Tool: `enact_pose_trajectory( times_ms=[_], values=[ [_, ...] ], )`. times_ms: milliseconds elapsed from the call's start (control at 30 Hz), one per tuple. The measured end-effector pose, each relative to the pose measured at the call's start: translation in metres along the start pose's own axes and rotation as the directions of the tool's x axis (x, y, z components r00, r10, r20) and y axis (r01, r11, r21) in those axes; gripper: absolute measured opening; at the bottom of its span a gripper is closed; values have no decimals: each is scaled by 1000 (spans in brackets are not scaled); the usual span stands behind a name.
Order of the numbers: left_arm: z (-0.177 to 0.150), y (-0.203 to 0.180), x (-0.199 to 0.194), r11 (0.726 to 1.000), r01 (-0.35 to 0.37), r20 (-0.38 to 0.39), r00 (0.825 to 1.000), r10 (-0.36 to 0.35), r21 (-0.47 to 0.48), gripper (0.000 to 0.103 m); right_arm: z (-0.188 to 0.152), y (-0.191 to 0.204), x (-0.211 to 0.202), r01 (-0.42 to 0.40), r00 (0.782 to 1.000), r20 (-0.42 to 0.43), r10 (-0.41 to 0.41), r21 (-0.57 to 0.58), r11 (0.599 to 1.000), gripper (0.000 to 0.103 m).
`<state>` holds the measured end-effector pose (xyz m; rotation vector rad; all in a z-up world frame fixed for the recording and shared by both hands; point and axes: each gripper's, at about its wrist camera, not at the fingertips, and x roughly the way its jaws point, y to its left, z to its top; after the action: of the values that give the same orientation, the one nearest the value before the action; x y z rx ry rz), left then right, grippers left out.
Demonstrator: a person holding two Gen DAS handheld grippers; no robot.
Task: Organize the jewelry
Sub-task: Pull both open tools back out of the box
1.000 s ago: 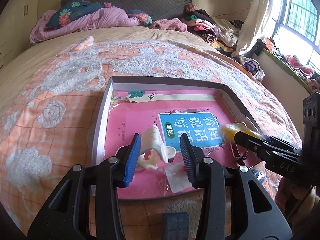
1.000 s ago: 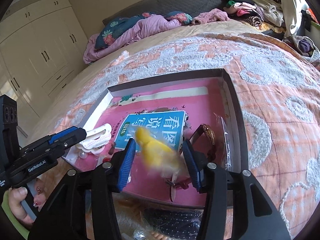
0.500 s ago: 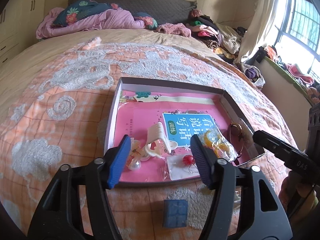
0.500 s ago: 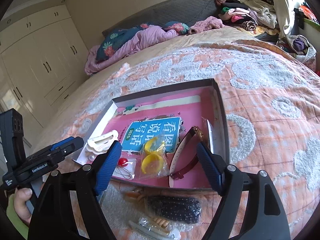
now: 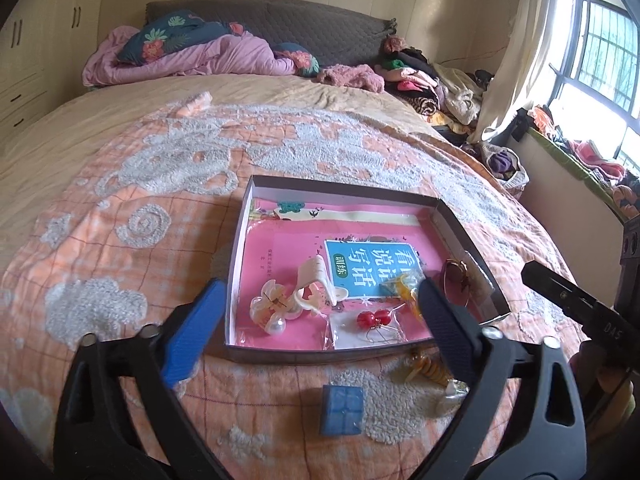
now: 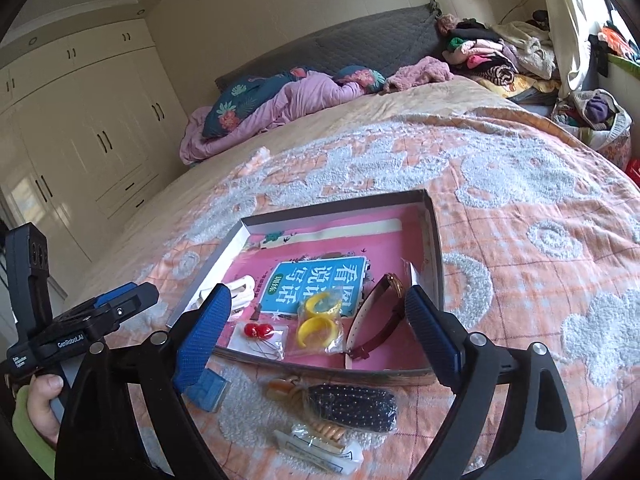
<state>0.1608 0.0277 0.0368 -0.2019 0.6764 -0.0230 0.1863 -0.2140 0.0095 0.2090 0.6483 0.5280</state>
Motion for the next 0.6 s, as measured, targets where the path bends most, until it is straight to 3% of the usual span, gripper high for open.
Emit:
enact_pose_trajectory(
  times_ms=[600],
  values=[
    [-4,-4,-26,1000,-3,24,1000,2,7,93,1,4,-38,3,999,46,-2,-22,1000,88]
  ],
)
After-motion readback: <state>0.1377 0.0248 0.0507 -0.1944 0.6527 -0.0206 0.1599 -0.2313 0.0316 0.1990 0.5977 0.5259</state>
